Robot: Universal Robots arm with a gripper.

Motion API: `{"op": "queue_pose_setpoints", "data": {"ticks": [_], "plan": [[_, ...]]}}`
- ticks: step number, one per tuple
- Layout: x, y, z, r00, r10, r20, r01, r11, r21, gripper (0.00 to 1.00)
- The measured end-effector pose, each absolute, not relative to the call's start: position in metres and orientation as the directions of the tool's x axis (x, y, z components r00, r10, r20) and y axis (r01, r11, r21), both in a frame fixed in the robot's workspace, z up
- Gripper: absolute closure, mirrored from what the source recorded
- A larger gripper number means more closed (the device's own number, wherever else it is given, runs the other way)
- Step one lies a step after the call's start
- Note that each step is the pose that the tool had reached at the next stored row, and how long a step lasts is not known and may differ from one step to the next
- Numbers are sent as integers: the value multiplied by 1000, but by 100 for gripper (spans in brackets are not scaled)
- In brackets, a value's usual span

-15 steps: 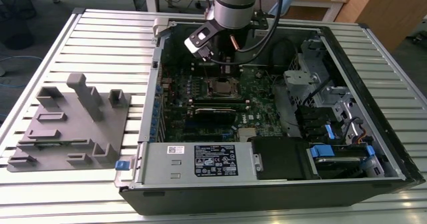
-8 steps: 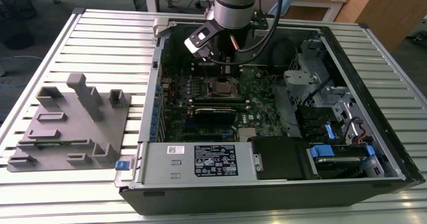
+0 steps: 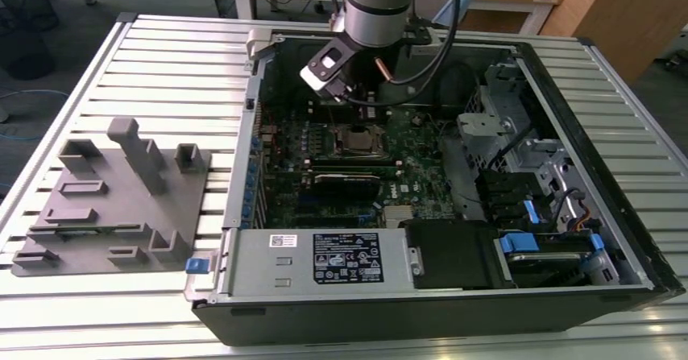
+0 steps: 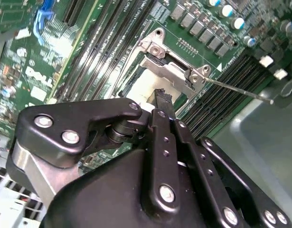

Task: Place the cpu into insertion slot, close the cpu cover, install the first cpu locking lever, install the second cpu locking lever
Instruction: 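Close the cpu cover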

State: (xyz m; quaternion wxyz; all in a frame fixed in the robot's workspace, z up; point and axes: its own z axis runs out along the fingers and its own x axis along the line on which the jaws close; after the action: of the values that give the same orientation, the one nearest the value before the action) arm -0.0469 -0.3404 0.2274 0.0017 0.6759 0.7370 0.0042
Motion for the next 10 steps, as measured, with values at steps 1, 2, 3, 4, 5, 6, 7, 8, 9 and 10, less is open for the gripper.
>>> {"op": "queue_pose_setpoints", "data": {"ticks": [1,2,3,4,5,6,7,8,9,10], "plan": [[-47,-340,227,-102,995,3,995,102,8,89],[-47,-340,227,-117,993,3,993,117,9,89],[-47,-340,227,-133,991,3,991,133,9,89],[-47,-340,227,-150,989,3,989,150,9,89],[-47,-340,227,-168,986,3,986,168,9,89],[-47,-340,227,-185,983,3,983,185,9,89],[-47,-340,226,-203,979,3,979,203,9,89],[-47,-340,226,-221,975,3,975,221,8,89],[-47,-340,226,-238,971,3,971,238,9,89],[-47,-340,226,-256,967,3,967,255,8,89]]}}
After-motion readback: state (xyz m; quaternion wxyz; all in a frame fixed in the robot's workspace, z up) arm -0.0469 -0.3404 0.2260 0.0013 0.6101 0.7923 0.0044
